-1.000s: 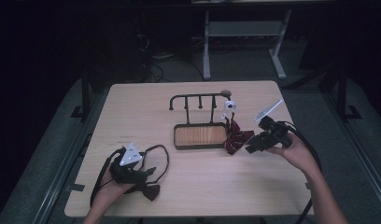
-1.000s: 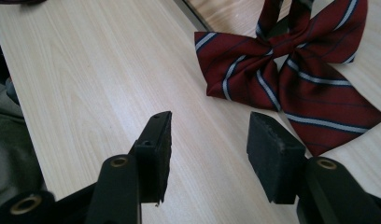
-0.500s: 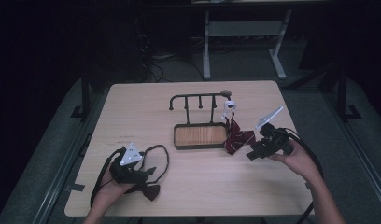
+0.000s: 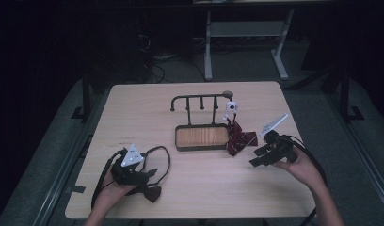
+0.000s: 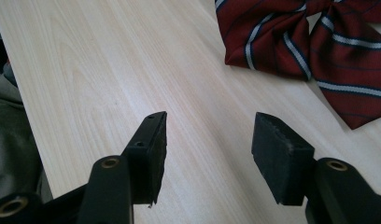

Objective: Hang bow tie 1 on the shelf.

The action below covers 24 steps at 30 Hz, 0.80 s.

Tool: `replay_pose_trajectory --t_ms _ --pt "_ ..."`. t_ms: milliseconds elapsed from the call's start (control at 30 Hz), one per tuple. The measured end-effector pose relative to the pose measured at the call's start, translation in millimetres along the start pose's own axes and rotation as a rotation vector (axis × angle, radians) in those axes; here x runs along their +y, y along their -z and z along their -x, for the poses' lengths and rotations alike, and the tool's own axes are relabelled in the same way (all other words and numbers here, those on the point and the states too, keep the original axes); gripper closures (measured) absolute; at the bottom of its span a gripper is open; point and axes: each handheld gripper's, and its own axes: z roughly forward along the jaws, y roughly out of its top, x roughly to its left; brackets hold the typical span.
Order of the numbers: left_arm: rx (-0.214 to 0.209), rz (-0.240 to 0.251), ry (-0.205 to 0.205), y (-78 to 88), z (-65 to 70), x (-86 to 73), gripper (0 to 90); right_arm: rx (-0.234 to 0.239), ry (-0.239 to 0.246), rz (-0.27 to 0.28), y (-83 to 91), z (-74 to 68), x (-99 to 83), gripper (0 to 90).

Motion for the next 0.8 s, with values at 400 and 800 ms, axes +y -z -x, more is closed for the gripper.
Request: replay_pose_trajectory --t_ms 400,800 --pt "-0.001 0.003 0.011 -1.4 -0.6 -0.2 30.0 -0.013 0.001 0.028 -1.8 -6.8 -12.5 44.1" --pt "-0.002 -0.008 0.004 -0.2 -3.6 2.3 32.0 -0.031 -0.006 0.024 -6.4 -13.0 -19.9 40.9"
